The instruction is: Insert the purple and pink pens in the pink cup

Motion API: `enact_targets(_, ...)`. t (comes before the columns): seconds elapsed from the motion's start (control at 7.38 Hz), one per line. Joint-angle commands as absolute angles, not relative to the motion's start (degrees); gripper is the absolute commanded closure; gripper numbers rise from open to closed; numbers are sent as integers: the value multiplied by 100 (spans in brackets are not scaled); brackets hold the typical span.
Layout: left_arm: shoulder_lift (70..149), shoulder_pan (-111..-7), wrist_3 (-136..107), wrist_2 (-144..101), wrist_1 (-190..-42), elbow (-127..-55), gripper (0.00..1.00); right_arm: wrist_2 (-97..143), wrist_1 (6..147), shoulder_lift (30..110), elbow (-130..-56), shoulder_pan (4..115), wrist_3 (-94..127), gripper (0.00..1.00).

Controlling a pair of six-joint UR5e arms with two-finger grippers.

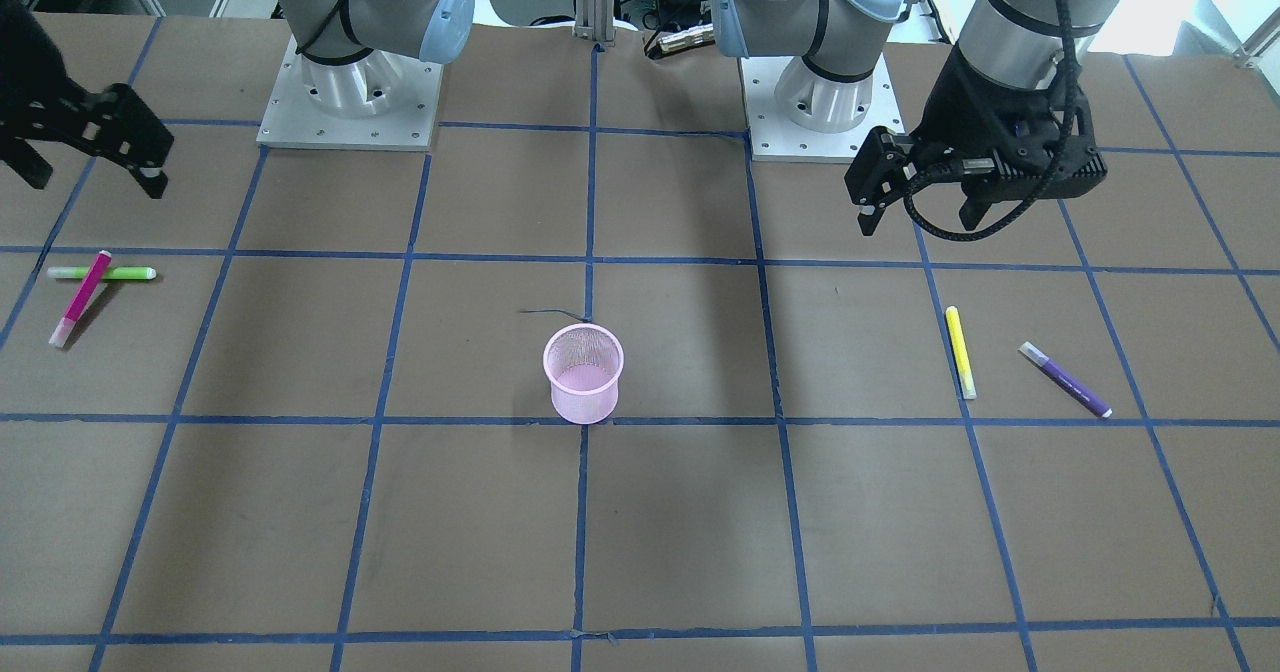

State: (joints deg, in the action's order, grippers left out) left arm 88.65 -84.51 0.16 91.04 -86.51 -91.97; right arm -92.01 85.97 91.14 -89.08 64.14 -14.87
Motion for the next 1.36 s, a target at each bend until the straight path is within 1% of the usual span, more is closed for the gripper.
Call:
enact_targets(0.0, 8929, -7905, -52, 9071, -8640, -9202, 0, -9185, 8762, 8668, -9183, 5391, -1965, 0)
enact_targets(0.14, 9008, -7510, -61, 9053, -8553, -9237, 0, -9193, 9354, 8405, -9602, 5135, -2247, 0)
enact_targets(0.27, 9026, -7219, -96, 9096, -8430, -9255, 0, -9193, 10283, 8228, -10172, 4889, -2824, 0)
enact_targets(0.41, 9070, -7033, -192, 9097, -8420, -9264, 0, -9176, 10979, 8209, -10813, 4600, -3378, 0)
enact_targets(0.54, 9157, -6849, -254, 9062, -8429, -9264, 0, -9211, 11952, 8200, -11489, 4492, -3410, 0)
enact_targets(0.68, 9228, -6664, -159, 9096, -8420, -9272, 0, -9185, 12562, 8200, -12123, 4378, -3384, 0)
enact_targets(0.81, 9359, -6436, -210, 9097, -8420, -9333, 0, -9124, 12673, 8200, -12294, 4368, -3401, 0)
enact_targets(1.08, 9631, -6031, -194, 9097, -8149, -9527, 0, -9210, 12700, 8034, -12305, 4368, -3393, 0)
enact_targets(1.22, 9746, -5977, -193, 9097, -8130, -9597, 0, -9376, 12700, 7990, -12305, 4359, -3366, 5)
